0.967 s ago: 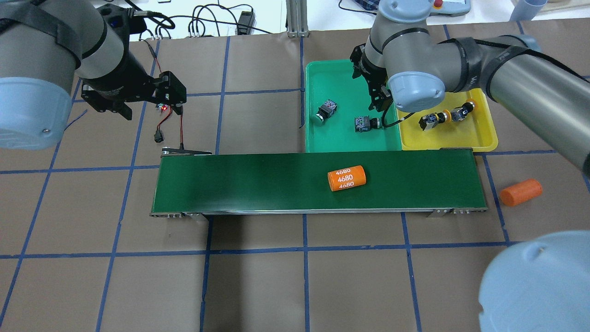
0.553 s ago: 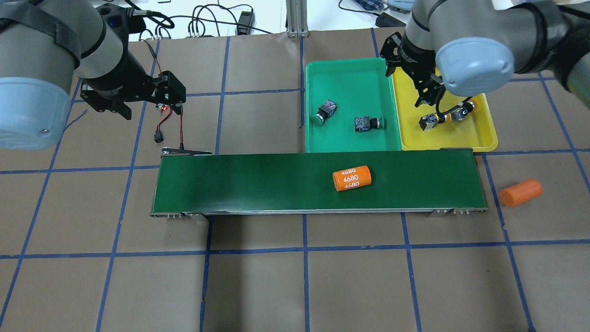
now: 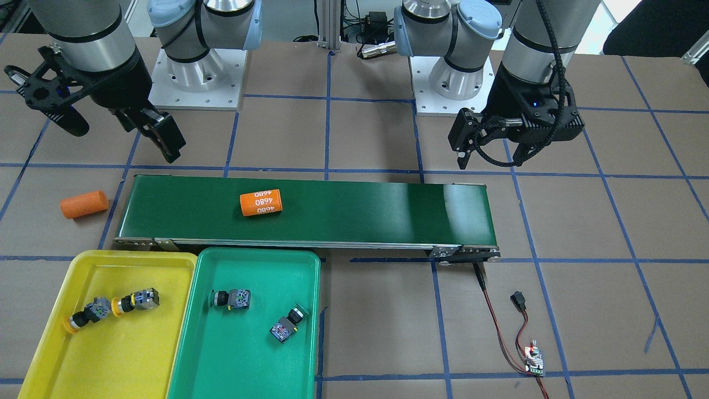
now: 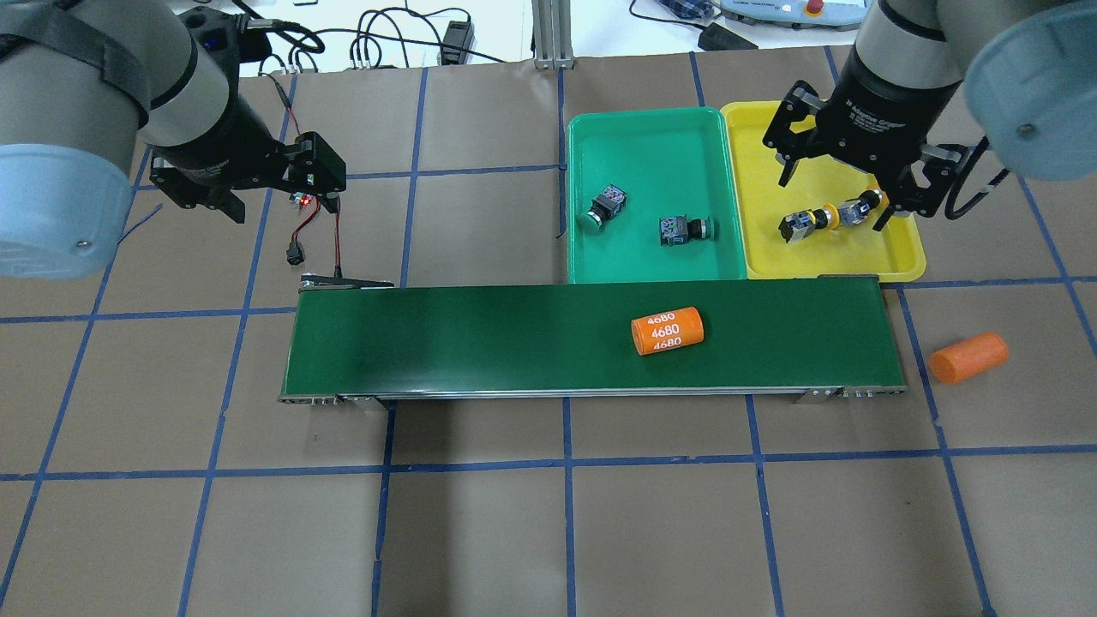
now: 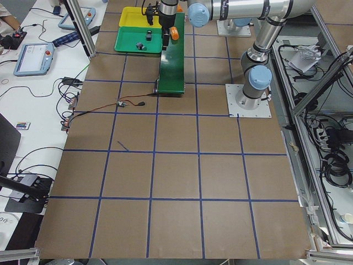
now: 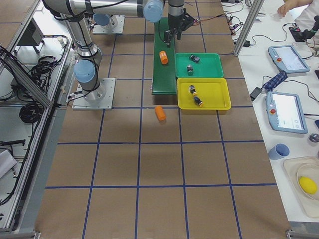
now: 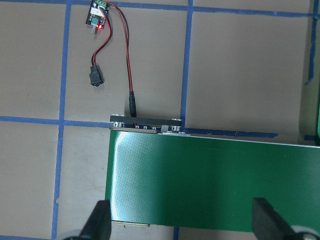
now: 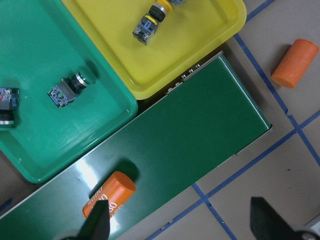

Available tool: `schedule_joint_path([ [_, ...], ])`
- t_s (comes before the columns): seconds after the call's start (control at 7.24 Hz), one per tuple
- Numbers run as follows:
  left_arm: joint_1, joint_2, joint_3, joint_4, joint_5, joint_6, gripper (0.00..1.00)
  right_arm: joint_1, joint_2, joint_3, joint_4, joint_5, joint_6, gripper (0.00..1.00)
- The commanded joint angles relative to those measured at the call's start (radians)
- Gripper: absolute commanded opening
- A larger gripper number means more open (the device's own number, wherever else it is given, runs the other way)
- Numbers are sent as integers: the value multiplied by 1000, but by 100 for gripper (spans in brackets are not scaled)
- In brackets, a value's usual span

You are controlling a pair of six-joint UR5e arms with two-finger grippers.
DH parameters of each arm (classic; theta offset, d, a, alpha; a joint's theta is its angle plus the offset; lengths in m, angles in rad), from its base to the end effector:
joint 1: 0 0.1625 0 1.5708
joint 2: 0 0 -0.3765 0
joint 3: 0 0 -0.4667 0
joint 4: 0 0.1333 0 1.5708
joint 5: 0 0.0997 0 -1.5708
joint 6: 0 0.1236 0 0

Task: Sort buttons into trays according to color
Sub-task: 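Raise the right gripper above the yellow tray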

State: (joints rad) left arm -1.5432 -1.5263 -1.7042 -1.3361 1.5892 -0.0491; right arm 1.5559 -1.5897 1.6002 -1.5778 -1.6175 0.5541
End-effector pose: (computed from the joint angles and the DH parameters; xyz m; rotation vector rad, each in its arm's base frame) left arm -0.1154 -0.5681 0.3894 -0.1216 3.1141 -0.2279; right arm 0.1192 -0.5607 0.4102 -0.8687 -2.9712 0.0140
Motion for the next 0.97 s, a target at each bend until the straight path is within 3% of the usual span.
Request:
schedule_joint_path([
  [0.0, 0, 1, 0, 0, 0, 0, 100, 9, -27, 4, 12, 13, -382, 100],
  [0.28, 0, 1, 0, 0, 0, 0, 100, 9, -26, 9, 16, 13, -639, 100],
  [0.69, 0, 0, 0, 0, 0, 0, 100, 10, -26, 9, 22, 18, -660, 100],
  [0.83, 0, 0, 0, 0, 0, 0, 100, 12, -27, 20, 24, 63, -660, 100],
])
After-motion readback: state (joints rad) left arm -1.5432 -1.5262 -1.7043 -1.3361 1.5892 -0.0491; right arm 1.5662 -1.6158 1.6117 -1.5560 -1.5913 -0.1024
